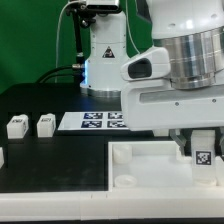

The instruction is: Assemble one leg

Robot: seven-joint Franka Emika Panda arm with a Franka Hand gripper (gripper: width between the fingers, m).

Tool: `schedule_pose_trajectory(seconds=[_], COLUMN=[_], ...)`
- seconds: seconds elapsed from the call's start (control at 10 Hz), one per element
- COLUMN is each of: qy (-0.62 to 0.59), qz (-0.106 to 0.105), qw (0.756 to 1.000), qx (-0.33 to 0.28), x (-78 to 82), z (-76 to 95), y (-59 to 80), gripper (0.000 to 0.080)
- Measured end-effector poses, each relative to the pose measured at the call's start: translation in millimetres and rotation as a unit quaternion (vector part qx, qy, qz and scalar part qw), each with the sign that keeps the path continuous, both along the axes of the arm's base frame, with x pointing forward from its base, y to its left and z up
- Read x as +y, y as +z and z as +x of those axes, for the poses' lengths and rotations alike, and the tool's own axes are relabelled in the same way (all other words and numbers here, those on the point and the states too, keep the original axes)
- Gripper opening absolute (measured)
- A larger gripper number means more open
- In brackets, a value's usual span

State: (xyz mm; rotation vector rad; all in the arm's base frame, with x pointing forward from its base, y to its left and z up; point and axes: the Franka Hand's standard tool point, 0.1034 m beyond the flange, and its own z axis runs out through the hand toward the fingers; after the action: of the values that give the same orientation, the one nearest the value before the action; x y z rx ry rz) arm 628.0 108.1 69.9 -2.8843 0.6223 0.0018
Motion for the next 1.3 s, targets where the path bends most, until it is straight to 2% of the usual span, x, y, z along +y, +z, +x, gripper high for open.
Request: schedule_pose_trajectory(seconds=[0.2,0.3,0.4,0.6,0.7,0.8,0.9,1.0,1.1,1.2,1.3], qy=[-0.092,-0.156,-0.245,-0.43,-0.509,-0.516,-0.517,-0.514,-0.489,-0.448,-0.362], qz=[0.006,0.011,0.018,0.044,0.062,0.065,0.065,0.065,0.063,0.06,0.045], qw=[0.996,0.987,0.968,0.898,0.852,0.847,0.847,0.849,0.864,0.888,0.928], qx=[0.017,0.03,0.045,0.081,0.104,0.107,0.107,0.107,0.101,0.091,0.07], x=[-1.0,-1.4,-2.6,0.0,1.4,1.0,1.6,1.7,1.6,2.5,4.6], z=[0.1,0.1,-0.1,-2.6,-2.3,-2.2,-2.4,-2.6,-2.7,-3.0,-3.8], y=[-0.3,-0.5,-0.9,-2.4,-2.3,-2.5,-2.6,-3.1,-3.3,-3.4,-1.8], gripper=[0.0295,0.0295,0.0295,0.0295,0.0295,0.0295,0.04,0.04,0.0538,0.0614,0.0614])
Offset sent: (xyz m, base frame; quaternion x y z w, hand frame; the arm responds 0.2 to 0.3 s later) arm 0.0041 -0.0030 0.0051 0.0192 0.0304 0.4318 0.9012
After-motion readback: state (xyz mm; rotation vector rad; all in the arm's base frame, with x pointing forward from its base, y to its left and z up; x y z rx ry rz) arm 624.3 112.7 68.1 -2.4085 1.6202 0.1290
